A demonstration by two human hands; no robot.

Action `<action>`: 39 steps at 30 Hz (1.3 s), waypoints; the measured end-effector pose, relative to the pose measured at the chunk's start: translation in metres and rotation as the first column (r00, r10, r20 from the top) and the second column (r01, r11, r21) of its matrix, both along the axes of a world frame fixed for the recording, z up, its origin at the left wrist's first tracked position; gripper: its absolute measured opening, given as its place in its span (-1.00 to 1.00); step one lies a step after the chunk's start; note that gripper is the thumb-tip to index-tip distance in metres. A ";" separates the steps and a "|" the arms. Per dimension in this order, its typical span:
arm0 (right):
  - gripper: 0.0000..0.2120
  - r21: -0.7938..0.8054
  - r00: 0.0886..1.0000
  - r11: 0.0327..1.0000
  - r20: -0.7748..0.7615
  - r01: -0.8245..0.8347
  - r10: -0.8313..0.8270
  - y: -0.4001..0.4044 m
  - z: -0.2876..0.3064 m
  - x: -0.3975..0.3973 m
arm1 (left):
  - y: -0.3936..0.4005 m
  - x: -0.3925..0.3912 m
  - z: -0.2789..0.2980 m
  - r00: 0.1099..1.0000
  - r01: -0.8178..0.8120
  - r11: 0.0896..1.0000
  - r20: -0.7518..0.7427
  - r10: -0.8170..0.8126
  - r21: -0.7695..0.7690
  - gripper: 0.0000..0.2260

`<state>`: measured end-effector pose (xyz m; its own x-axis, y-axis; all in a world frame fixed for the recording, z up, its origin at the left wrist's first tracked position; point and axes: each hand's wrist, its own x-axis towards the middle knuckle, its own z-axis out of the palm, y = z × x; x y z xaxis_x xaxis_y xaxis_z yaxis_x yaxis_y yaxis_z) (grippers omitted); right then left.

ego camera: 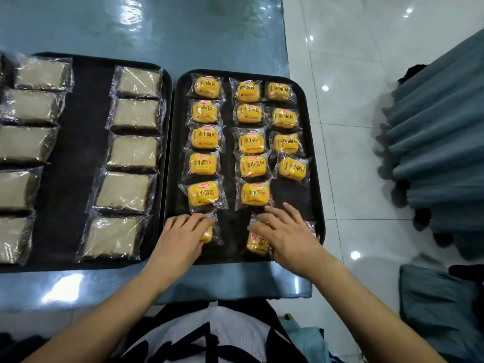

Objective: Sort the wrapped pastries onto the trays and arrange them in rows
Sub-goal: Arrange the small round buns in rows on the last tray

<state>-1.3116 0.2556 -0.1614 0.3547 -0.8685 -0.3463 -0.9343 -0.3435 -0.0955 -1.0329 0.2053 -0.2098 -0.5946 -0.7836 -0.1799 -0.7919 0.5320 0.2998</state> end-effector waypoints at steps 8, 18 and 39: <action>-0.48 -0.009 0.975 0.984 -0.129 0.180 -0.179 -0.012 -0.009 0.033 | -0.003 -0.003 -0.002 1.000 -0.009 1.000 0.007 0.009 0.006 -0.37; -0.65 -0.386 0.736 0.627 0.337 0.677 -0.587 0.075 0.016 -0.060 | -0.009 -0.035 0.024 0.991 -0.048 0.994 -0.128 0.035 -0.100 -0.53; -0.41 0.031 0.871 0.878 0.114 0.477 -0.477 -0.044 -0.016 -0.104 | -0.037 -0.106 0.012 0.950 0.260 0.949 0.130 -0.285 0.176 -0.57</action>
<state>-1.4155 0.2121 -0.1777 -0.0655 -0.9416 -0.3304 -0.9669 0.1418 -0.2122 -1.1393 0.1680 -0.1977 -0.7375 -0.5506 -0.3910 -0.6656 0.6906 0.2830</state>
